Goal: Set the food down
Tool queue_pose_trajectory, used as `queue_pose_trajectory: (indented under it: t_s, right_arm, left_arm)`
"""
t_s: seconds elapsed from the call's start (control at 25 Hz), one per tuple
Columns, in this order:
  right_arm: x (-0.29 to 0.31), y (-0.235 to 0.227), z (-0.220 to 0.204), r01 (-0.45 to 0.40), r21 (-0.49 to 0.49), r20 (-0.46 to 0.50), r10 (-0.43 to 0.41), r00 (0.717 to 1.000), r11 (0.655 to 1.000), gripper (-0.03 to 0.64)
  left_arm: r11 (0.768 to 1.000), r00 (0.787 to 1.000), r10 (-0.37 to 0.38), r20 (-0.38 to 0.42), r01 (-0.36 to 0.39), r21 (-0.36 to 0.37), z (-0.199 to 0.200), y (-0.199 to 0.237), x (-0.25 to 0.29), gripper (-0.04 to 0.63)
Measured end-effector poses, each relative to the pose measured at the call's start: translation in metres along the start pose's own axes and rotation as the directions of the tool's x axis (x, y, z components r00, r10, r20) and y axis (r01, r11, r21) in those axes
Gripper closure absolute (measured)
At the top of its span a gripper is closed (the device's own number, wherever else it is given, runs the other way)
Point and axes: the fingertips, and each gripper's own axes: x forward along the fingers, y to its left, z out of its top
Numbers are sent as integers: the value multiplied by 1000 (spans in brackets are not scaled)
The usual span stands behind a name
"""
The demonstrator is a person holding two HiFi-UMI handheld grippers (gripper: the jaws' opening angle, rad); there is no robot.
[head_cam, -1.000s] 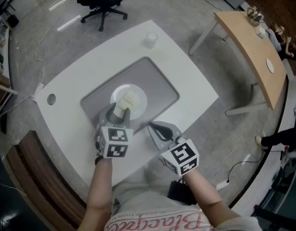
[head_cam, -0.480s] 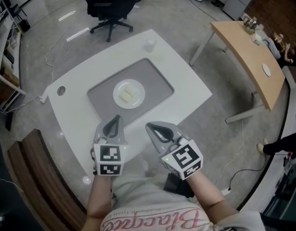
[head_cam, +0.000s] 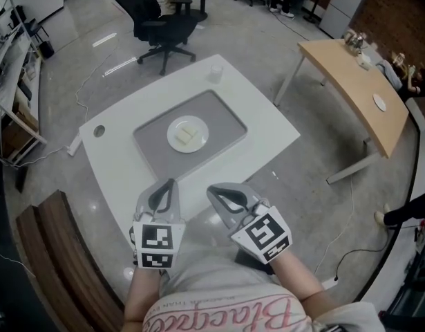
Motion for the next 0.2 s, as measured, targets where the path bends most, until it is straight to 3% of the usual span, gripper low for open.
queue_pose_trajectory:
  t_s: [0.2]
  right_arm:
    - [-9,7,0,24,-3,48,-24,999,1000,615]
  left_arm:
    - [999,1000,-12,8,12,44,-4,-14,-13,595]
